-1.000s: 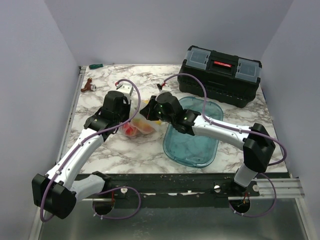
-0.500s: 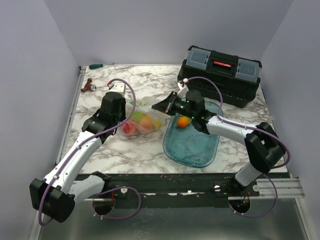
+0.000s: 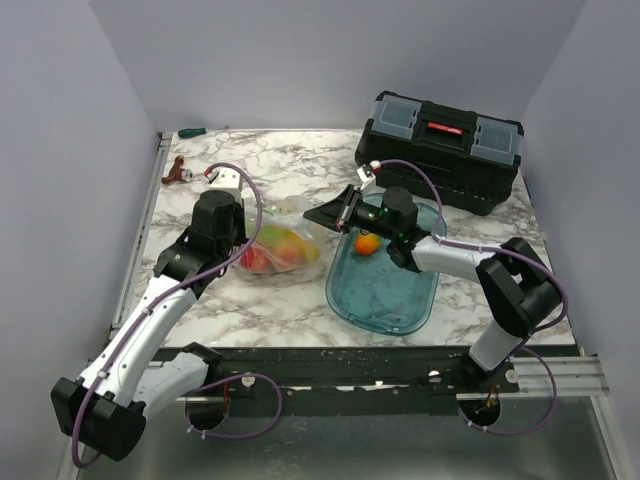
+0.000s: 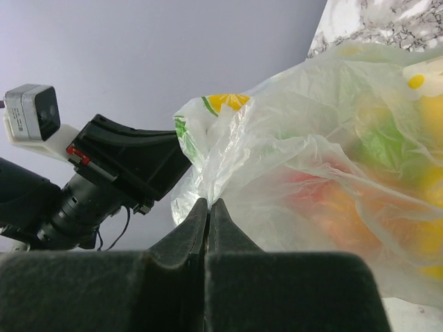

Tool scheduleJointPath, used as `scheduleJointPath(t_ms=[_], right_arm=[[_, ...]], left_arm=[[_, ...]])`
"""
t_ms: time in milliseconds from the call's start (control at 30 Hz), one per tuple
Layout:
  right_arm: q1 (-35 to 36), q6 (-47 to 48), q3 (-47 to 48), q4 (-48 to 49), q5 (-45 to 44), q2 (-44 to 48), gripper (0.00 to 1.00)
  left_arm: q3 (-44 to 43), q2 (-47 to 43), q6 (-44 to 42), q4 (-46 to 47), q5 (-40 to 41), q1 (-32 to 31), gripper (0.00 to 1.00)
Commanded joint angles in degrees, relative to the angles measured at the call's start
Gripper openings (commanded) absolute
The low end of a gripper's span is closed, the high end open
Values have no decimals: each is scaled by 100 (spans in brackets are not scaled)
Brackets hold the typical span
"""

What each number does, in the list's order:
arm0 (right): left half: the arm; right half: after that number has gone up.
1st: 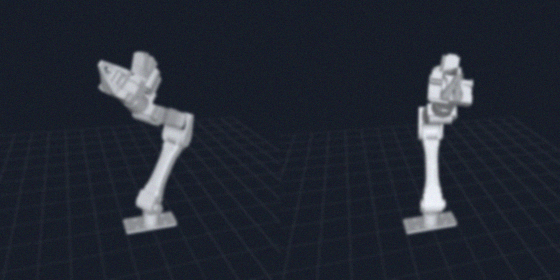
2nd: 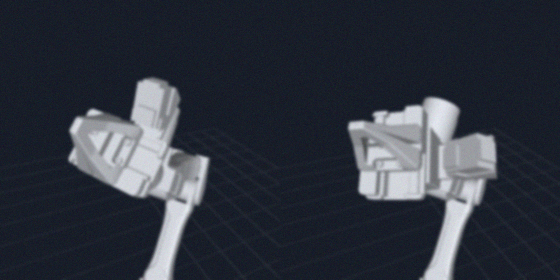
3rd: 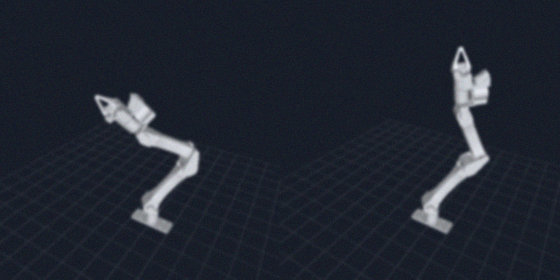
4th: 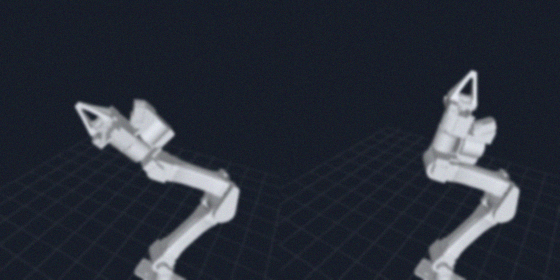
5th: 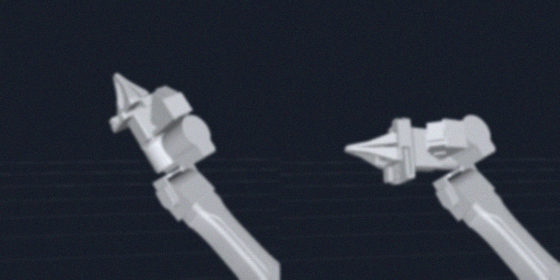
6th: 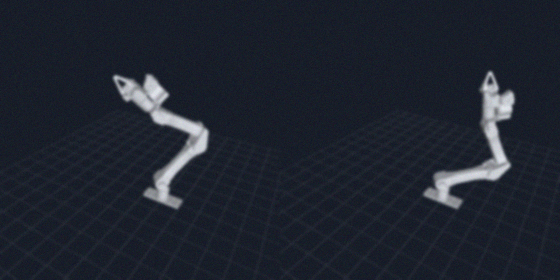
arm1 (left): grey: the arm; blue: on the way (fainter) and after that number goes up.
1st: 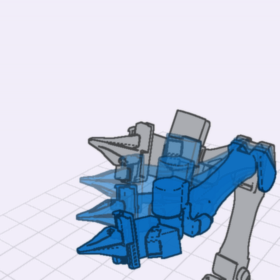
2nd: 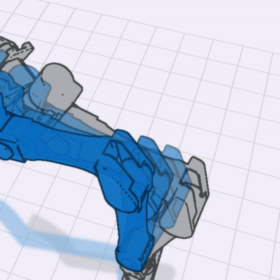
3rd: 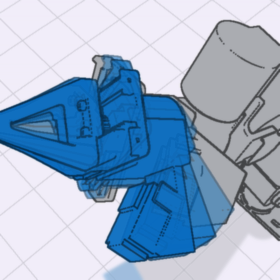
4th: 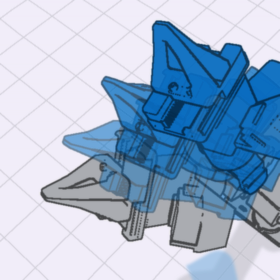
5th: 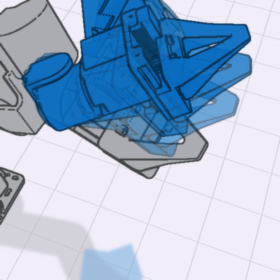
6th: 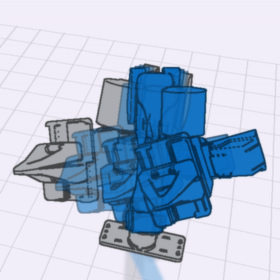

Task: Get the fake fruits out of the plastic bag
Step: Untie the plastic bag at the center of the board.

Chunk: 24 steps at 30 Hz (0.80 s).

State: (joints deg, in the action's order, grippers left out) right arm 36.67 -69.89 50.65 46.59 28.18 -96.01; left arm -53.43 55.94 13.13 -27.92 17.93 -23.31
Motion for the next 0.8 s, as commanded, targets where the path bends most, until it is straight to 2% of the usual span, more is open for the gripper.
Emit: scheduleJointPath(t_ms=[0,67,267,300,367,533,767], right_arm=[[-45,-62,-69,293,119,-16,1],[-37,3,-60,214,98,-8,1],[-22,47,-121,299,139,-15,1],[-21,81,-99,279,171,-11,1],[-20,190,-54,167,219,-2,1],[-23,418,194,-214,337,40,1],[-20,557,504,-681,483,32,1]], left_arm=[[159,-471,39,241,-262,63,0],[39,-607,185,97,-421,63,5],[-589,-833,405,-482,-1098,63,58],[-715,-763,282,-504,-1295,63,66],[-1085,-454,-23,-646,-1749,63,74],[-1434,366,-488,-842,-2228,63,77],[-707,557,-604,-172,-2035,63,81]])
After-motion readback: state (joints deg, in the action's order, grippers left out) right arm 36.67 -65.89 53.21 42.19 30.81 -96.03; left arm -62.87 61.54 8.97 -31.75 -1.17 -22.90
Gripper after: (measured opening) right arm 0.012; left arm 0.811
